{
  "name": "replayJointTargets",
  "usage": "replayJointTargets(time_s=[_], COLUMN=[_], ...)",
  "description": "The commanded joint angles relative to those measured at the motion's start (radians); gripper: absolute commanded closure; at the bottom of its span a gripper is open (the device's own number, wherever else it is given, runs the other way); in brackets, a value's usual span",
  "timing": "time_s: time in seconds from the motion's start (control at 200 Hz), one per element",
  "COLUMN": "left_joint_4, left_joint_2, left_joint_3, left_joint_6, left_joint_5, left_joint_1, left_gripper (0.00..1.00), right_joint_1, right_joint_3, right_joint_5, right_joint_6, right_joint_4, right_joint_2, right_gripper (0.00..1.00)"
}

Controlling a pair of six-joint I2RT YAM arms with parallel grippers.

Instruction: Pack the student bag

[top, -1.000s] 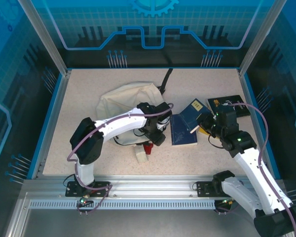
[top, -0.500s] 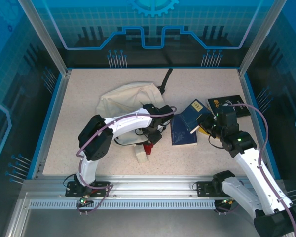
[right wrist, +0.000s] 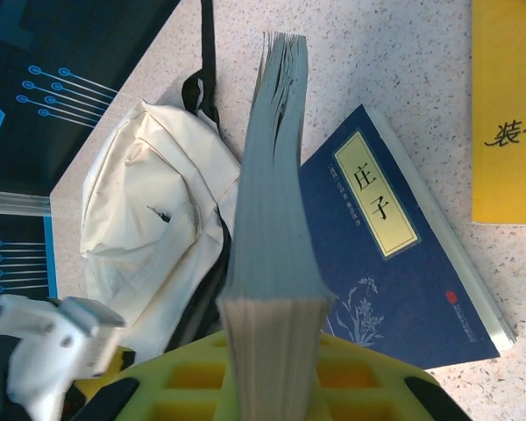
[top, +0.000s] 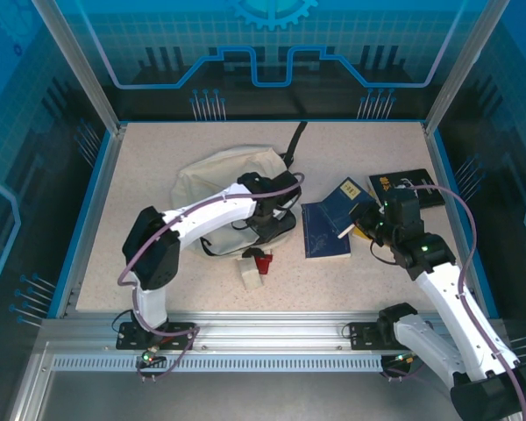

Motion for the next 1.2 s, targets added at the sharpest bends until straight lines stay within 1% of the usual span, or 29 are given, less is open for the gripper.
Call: replayJointTargets(time_s=[0.0,0.2,0.335,0.375,0.53,0.61,0.685,0.735,0.855,1.05,1.156,1.196], left_joint_4=[0.006,0.015,0.074,0.089,0.137,0.167,0.199,0.225,0.267,0.278,0.277,0.276], left_joint_2=[-0.044,-0.045,-0.072,-0.080,-0.081,-0.076,-0.075,-0.078,-0.080,-0.118,-0.161,-0.179], left_joint_3=[-0.037,-0.086,-0.163,-0.180,-0.204,-0.206,-0.206,-0.208,-0.216,-0.221,-0.206,-0.198], left_joint_6=[0.016,0.012,0.003,0.000,-0.021,-0.045,-0.078,-0.095,-0.114,-0.078,-0.051,-0.038], left_joint_5=[0.002,-0.002,-0.004,0.013,0.139,0.167,0.176,0.187,0.191,0.122,0.074,0.061], left_joint_1=[0.025,0.030,0.029,0.029,0.027,0.025,0.026,0.026,0.026,0.026,0.025,0.025], left_gripper=[0.38,0.39,0.40,0.40,0.40,0.43,0.47,0.48,0.58,0.85,0.91,0.92], right_joint_1=[-0.014,-0.014,-0.011,-0.010,-0.006,-0.005,-0.003,-0.002,-0.002,-0.001,0.000,0.003], right_joint_3=[-0.009,-0.013,-0.015,-0.016,-0.014,-0.016,-0.017,-0.017,-0.016,-0.018,-0.024,-0.028], right_joint_5=[-0.021,-0.027,-0.032,-0.034,-0.035,-0.036,-0.035,-0.035,-0.035,-0.032,-0.038,-0.041], right_joint_6=[0.013,0.019,0.024,0.024,0.026,0.029,0.029,0.029,0.029,0.027,0.029,0.030], right_joint_4=[0.040,0.050,0.059,0.062,0.068,0.068,0.068,0.067,0.064,0.058,0.065,0.069], right_joint_2=[-0.006,0.001,0.007,0.010,0.018,0.017,0.014,0.013,0.009,-0.001,-0.002,-0.002], right_gripper=[0.85,0.85,0.85,0.85,0.85,0.85,0.85,0.85,0.85,0.85,0.85,0.85])
